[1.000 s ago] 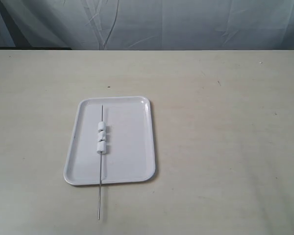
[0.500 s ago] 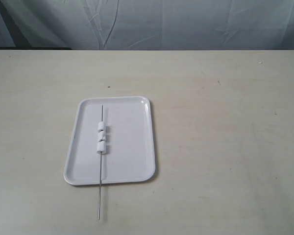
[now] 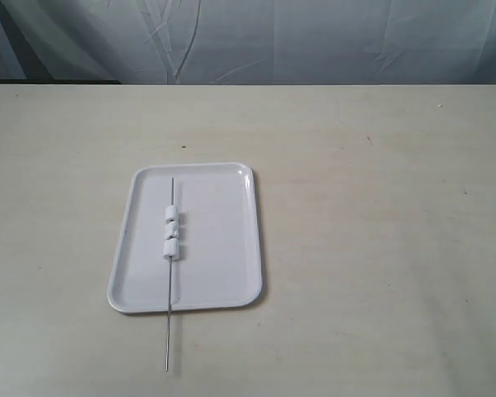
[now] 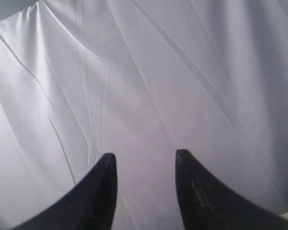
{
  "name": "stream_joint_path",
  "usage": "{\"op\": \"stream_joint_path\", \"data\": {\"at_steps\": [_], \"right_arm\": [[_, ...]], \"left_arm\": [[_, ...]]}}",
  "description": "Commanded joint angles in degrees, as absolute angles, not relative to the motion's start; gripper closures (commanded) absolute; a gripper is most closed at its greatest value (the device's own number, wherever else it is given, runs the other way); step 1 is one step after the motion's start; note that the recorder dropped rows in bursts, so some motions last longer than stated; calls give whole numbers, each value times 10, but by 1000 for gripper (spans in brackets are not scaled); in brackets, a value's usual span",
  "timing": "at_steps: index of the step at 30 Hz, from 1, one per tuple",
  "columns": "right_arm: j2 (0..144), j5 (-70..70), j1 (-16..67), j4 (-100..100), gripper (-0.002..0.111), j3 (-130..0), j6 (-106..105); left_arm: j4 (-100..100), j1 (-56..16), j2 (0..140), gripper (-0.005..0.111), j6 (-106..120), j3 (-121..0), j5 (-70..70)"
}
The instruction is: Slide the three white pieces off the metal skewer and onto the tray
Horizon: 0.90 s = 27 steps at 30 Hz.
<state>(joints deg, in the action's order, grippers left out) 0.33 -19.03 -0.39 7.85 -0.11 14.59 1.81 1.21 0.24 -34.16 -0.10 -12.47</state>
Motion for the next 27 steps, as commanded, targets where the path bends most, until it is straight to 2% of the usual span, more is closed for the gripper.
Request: {"op": "stream_joint_path", "data": {"at_steps": [1, 8, 13, 17, 22, 25, 27], "right_arm": [[0, -126, -5, 80, 69, -59, 196], [85, 52, 11, 64, 69, -265, 195], [255, 246, 60, 82, 69, -464, 142], [427, 447, 101, 230, 69, -597, 0], [603, 646, 138, 399, 69, -666, -98], [700, 685, 175, 450, 69, -656, -120], [750, 678, 210, 453, 69, -648, -121]], "left_arm": [[83, 10, 0, 107, -396, -24, -129], [256, 10, 47, 107, -489, -162, -129], [394, 10, 157, 107, -591, -261, -104], [544, 10, 263, 107, -786, -284, -96], [876, 10, 391, 107, -1174, -272, -272], [996, 10, 487, 107, -1199, -263, -439], [999, 10, 549, 107, -1198, -250, -508]]}}
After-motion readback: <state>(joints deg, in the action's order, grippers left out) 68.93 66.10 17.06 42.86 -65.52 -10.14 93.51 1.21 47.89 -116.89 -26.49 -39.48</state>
